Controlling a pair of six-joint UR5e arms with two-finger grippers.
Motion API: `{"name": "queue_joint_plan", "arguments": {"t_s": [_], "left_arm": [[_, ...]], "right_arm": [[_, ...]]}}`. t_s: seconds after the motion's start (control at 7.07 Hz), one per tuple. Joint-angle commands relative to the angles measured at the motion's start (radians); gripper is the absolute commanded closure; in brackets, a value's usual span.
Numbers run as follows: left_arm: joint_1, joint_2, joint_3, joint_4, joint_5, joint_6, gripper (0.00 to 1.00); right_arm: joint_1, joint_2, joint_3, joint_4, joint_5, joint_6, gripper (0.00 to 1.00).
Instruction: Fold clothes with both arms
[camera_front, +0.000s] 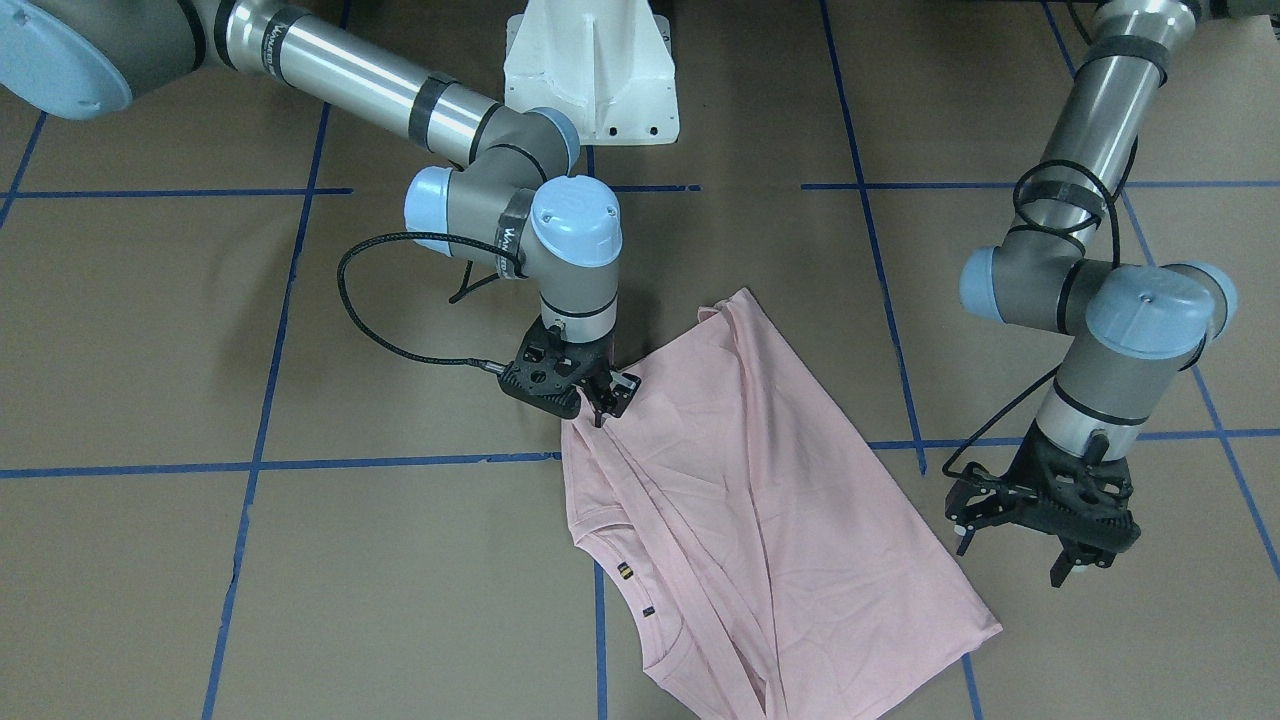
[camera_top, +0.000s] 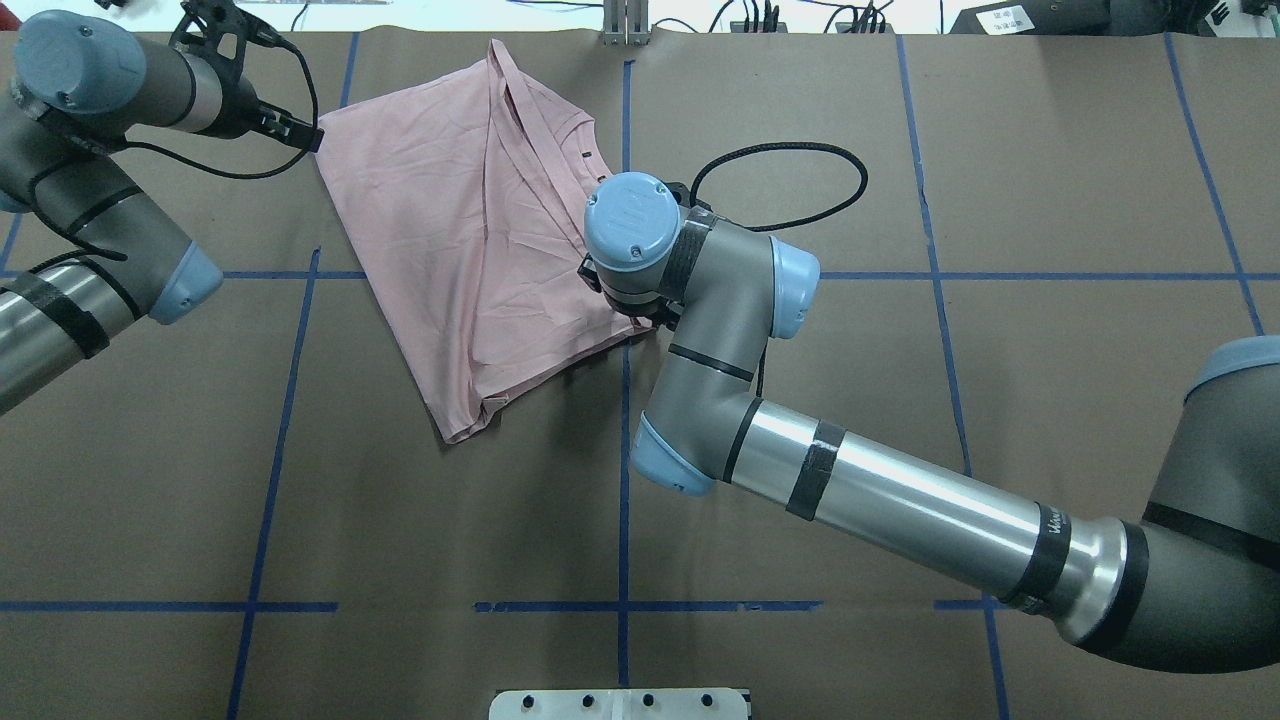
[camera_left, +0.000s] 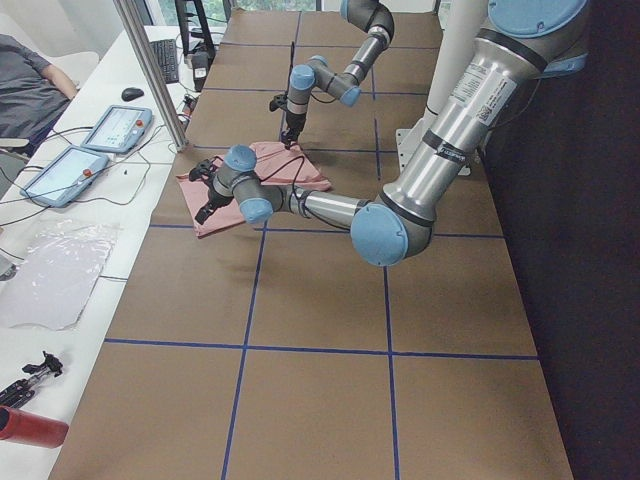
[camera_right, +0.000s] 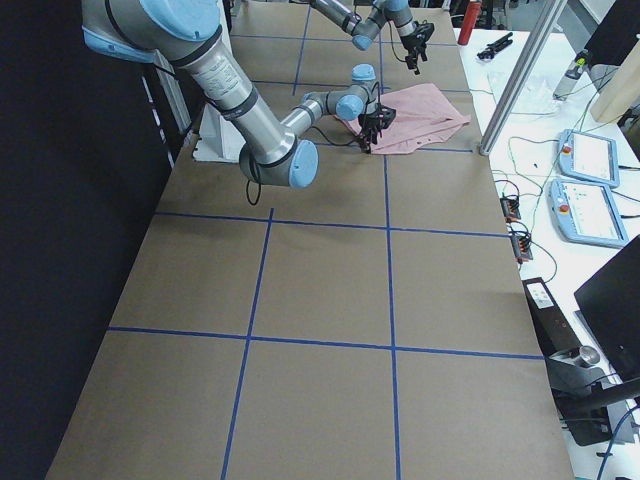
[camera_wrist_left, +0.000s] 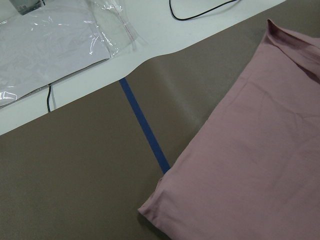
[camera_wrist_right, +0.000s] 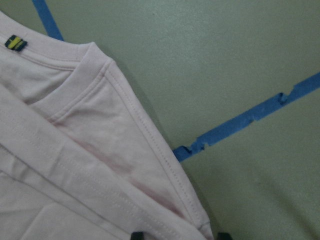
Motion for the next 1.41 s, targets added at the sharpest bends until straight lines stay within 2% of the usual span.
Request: {"name": "queue_joint_plan", "arguments": {"t_s": [0.0,0.14,0.57,0.71,0.85,1.13,1.27], "left_arm": [[0.000,0.002,0.000,-0.001,0.000,0.000,0.00],[0.000,0.004,0.000,-0.003,0.000,0.000,0.00],[0.000,0.004,0.000,-0.003,0.000,0.000,0.00],[0.000,0.004,0.000,-0.004,0.000,0.000,0.00],[0.000,0.004,-0.008,-0.003,0.000,0.000,0.00],[0.000,0.002,-0.018,-0.001,0.000,-0.002,0.00],[0.000,0.002,-0.029,0.000,-0.002,-0.002,0.00]], "right_arm": [[-0.010,-0.004,0.000,-0.005,-0.011,0.003,0.76],[-0.012,-0.002,0.000,-0.025,-0.024,0.003,1.00],[-0.007,-0.005,0.018,-0.033,-0.025,0.002,1.00],[0.000,-0.016,0.055,-0.048,-0.023,0.000,1.00],[0.002,-0.044,0.116,-0.066,-0.023,0.000,1.00],[0.000,-0.235,0.393,-0.088,-0.026,0.002,1.00],[-0.036,-0.313,0.532,-0.131,-0.050,0.006,1.00]]}}
